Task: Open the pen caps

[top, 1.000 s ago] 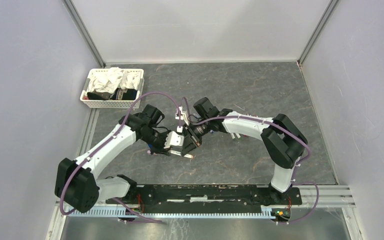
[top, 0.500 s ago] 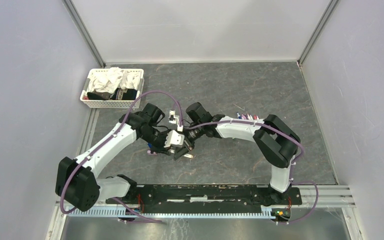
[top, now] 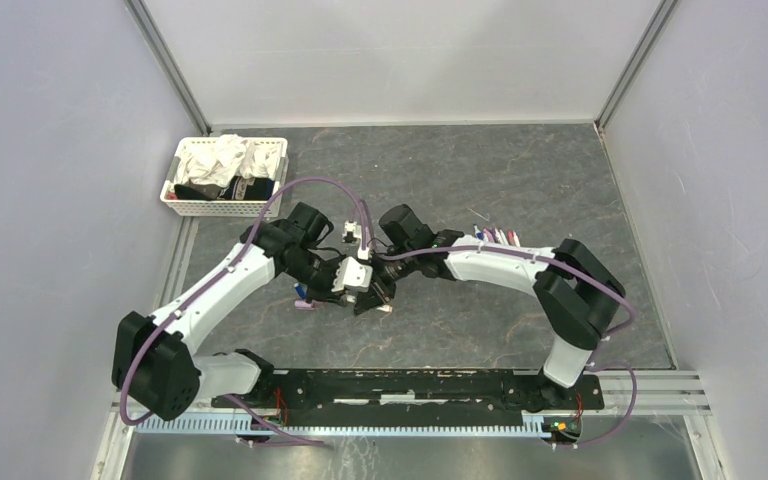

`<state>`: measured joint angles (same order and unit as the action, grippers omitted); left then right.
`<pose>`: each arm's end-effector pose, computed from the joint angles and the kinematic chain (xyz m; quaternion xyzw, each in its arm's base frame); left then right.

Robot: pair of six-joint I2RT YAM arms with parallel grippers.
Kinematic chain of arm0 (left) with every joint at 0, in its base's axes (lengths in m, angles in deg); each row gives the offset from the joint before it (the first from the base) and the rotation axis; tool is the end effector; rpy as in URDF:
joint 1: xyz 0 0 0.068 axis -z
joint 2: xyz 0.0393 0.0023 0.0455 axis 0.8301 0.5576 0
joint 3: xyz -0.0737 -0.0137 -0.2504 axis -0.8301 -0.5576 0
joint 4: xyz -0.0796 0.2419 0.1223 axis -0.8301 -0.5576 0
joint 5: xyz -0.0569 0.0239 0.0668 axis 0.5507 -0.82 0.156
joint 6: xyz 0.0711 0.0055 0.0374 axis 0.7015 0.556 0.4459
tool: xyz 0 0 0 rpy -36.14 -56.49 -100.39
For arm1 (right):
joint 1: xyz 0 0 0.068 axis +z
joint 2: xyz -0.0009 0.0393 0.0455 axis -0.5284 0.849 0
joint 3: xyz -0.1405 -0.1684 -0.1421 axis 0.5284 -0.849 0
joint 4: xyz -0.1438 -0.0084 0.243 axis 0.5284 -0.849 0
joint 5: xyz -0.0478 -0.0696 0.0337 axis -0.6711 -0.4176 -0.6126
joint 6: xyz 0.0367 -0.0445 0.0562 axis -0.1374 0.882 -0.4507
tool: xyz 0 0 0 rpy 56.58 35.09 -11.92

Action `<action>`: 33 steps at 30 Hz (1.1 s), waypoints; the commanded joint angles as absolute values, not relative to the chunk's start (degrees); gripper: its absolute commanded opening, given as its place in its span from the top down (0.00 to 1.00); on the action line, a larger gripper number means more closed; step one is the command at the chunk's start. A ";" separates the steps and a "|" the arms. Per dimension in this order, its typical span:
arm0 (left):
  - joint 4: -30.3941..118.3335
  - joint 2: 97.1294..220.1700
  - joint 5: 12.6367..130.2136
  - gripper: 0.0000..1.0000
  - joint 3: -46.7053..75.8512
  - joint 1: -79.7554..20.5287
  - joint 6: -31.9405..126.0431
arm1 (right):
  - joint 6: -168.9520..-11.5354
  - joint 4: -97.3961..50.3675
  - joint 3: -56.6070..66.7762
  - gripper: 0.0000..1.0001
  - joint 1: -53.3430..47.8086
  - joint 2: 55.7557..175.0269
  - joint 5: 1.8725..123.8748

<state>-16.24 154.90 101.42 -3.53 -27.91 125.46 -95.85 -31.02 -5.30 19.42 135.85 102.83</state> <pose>0.1960 -0.1540 0.2046 0.7188 0.6031 -0.2679 0.2186 0.2147 0.3506 0.1661 -0.4283 0.7433 0.5031 0.1047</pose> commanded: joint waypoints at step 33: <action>-6.45 168.30 89.88 0.98 0.58 -36.92 116.42 | -96.28 -37.13 -21.95 1.00 -5.92 115.55 56.11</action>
<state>-12.77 165.76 92.18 0.14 -38.53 122.42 -93.65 -37.88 -21.62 -5.24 116.90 70.87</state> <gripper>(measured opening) 0.166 0.193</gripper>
